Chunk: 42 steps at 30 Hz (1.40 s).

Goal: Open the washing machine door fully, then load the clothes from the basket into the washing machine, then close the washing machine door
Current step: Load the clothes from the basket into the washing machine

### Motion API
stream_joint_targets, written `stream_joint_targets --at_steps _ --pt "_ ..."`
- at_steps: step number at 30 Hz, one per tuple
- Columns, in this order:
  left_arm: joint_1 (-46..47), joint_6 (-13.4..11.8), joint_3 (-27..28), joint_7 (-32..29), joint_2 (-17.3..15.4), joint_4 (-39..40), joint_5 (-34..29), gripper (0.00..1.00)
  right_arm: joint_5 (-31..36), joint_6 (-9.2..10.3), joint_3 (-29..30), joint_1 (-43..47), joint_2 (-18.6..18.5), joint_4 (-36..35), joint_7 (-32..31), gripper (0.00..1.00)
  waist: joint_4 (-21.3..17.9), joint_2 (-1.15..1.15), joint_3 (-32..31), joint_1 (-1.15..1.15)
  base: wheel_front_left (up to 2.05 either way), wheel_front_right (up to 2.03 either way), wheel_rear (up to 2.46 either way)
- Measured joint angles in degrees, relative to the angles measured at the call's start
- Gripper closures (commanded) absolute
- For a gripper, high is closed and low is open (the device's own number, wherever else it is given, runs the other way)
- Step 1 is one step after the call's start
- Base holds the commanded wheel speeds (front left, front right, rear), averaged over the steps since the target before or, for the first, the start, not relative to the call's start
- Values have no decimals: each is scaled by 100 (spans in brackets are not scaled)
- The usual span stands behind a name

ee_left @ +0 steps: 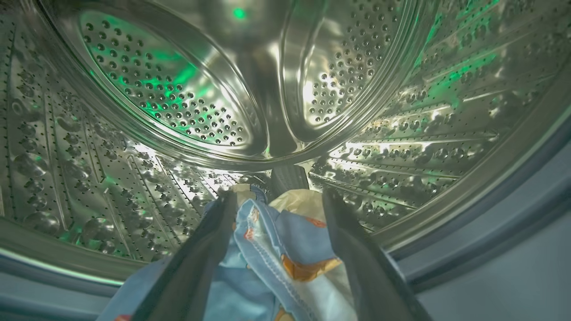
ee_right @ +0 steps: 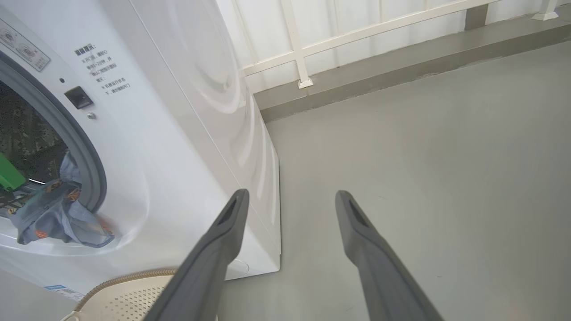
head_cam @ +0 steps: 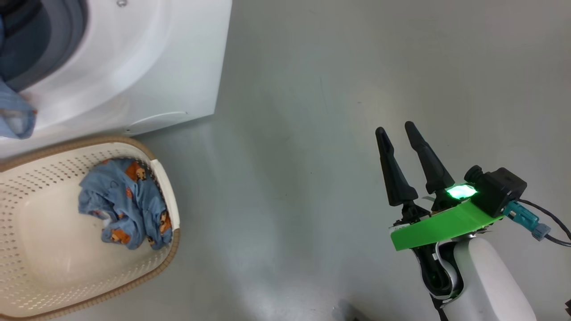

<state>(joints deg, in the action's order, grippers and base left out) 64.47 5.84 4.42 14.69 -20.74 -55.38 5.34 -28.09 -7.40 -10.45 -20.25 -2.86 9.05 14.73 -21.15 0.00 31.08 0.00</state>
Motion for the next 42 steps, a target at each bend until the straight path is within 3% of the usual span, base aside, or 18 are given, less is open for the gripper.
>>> stream_joint_targets --at_steps 12,24,42 --pt "-1323 37 397 0 593 1001 282 0 278 0 179 47 -24 76 0 0 303 0 -339 0 0 0 0" --pt "-2824 107 619 0 1139 2265 191 0 285 0 394 214 -307 87 0 0 780 0 -649 0 0 0 0" --pt "-4721 149 962 0 1559 3873 205 0 324 0 581 266 -447 21 0 0 1198 0 -611 0 0 0 0"
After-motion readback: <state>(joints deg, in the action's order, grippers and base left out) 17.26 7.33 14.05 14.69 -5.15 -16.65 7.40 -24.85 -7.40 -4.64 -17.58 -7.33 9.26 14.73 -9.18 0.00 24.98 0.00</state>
